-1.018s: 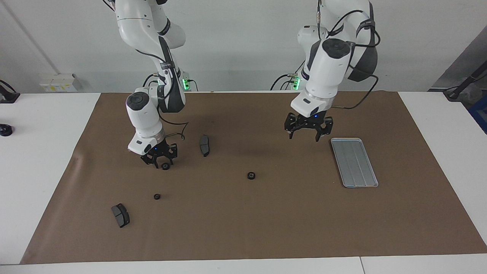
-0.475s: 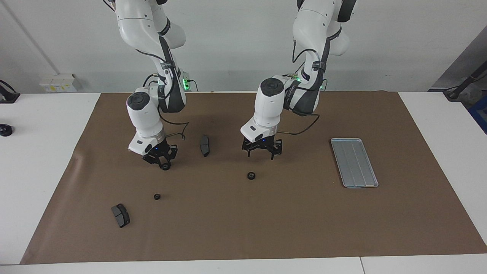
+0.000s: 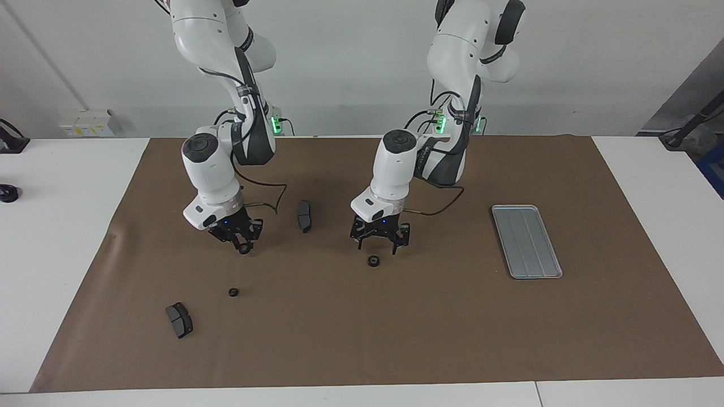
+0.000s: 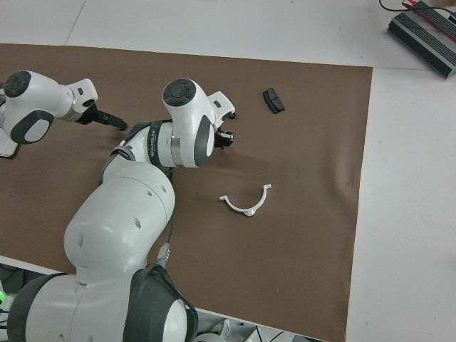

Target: Pick bearing gear from pile to tray

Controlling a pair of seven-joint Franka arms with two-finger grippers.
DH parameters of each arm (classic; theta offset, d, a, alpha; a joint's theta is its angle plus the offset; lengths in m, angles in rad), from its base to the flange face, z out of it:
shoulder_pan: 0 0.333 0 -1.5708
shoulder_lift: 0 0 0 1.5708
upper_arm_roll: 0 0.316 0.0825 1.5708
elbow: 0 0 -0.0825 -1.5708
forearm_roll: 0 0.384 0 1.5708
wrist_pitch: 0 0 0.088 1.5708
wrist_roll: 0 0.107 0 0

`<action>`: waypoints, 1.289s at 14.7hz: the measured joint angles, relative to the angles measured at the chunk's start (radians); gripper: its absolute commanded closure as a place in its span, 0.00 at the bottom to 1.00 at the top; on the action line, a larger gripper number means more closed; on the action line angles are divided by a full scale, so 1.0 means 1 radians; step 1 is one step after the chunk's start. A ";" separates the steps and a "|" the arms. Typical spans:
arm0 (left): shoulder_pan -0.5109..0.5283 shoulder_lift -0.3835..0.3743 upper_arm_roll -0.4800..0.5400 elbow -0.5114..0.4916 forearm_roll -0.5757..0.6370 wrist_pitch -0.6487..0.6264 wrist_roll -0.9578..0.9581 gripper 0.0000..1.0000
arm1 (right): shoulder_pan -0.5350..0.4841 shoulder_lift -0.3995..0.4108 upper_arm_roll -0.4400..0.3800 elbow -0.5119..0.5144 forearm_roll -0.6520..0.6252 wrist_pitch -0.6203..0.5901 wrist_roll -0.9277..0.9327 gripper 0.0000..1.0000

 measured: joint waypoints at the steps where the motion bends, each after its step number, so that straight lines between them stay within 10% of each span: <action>1: 0.000 0.003 0.000 0.000 0.000 0.017 -0.001 0.01 | 0.000 0.000 -0.001 0.023 0.001 -0.024 0.004 1.00; 9: 0.003 0.069 0.006 0.001 0.000 0.076 -0.023 0.04 | 0.028 0.001 0.006 0.140 0.002 -0.133 0.046 1.00; 15: 0.003 0.083 0.012 0.029 0.000 0.032 -0.104 0.92 | 0.041 0.005 0.007 0.140 0.002 -0.133 0.056 1.00; 19: 0.003 0.069 0.014 0.035 0.000 0.011 -0.117 1.00 | 0.043 0.009 0.007 0.140 0.002 -0.133 0.056 1.00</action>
